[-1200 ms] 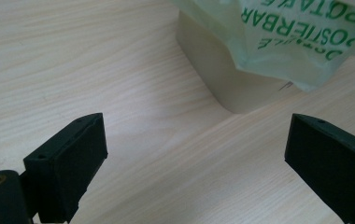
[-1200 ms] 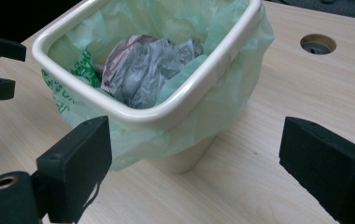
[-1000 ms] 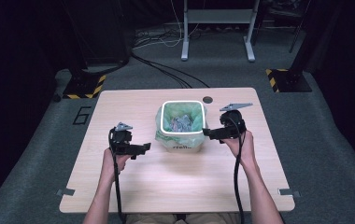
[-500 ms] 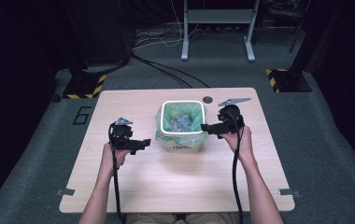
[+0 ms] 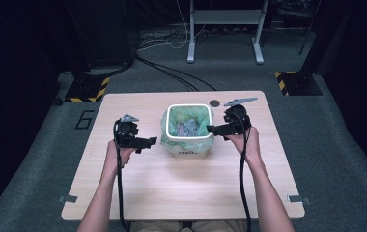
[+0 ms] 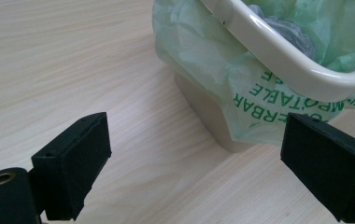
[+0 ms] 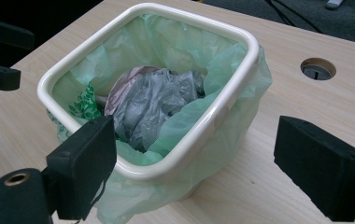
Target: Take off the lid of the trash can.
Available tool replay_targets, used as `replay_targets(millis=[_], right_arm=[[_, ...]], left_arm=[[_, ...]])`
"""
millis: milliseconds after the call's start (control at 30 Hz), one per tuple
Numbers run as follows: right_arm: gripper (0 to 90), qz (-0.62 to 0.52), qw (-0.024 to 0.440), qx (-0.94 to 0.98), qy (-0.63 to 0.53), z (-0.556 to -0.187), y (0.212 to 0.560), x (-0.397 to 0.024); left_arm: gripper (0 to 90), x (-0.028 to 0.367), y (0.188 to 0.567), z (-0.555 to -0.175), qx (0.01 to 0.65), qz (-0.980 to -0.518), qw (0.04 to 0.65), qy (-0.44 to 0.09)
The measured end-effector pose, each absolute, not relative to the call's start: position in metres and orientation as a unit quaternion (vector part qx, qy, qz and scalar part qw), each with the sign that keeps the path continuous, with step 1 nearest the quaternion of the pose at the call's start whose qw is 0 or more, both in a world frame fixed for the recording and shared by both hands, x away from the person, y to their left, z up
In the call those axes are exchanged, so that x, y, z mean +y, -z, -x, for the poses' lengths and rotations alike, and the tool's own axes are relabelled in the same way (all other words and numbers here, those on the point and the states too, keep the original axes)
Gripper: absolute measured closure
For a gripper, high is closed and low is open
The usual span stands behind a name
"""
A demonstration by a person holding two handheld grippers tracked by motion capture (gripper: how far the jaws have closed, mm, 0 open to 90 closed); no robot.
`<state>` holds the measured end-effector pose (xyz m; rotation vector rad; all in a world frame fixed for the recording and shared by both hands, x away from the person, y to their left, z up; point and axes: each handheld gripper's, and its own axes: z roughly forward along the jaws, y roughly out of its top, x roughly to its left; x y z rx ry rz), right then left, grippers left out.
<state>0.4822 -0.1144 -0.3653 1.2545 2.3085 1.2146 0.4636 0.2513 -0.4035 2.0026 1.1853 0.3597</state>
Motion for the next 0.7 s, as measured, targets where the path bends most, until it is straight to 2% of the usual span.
replay_targets(millis=[700], right_arm=[[14.6,-0.442,0.123,0.793,-0.401,-0.505,0.365,-0.107]], left_arm=[[10.2,0.24,0.385,-0.492,0.457,-0.781,0.409,-0.12]])
